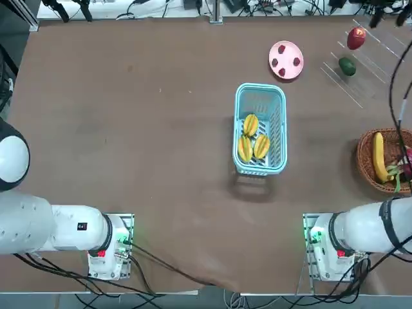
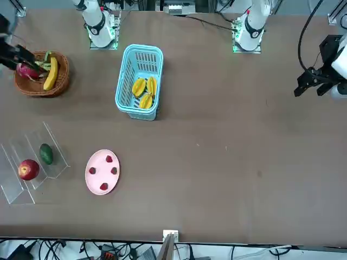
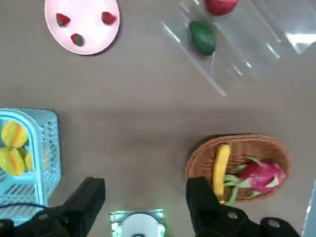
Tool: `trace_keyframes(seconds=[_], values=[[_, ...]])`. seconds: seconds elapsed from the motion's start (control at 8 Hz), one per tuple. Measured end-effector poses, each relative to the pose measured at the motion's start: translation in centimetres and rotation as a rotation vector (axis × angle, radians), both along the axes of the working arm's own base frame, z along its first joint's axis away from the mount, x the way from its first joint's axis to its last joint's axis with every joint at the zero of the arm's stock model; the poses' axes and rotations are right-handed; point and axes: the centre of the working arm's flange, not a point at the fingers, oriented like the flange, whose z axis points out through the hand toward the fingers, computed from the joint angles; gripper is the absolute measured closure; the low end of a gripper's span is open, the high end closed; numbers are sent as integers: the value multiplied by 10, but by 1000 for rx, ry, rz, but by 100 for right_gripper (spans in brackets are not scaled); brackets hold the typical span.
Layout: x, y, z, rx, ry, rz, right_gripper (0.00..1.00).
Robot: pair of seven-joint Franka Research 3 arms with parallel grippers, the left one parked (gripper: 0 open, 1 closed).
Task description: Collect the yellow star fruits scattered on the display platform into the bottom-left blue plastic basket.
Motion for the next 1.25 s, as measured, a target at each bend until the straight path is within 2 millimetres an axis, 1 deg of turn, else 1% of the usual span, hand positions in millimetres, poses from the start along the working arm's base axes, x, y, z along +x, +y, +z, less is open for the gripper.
trace_keyframes(seconds=[0.12,0.25,0.38,0.5,0.62,0.75,0.88,1.12,1.25], values=[[-6,-1,8,3,-13,10,0],[-8,5,12,5,-20,23,0],[-6,16,13,4,-23,45,0],[-2,33,12,2,-25,76,0],[3,49,9,0,-24,105,0],[10,60,6,-2,-22,121,0],[16,63,3,-5,-20,124,0],[22,60,1,-7,-24,111,0],[24,61,0,-12,-32,71,0]])
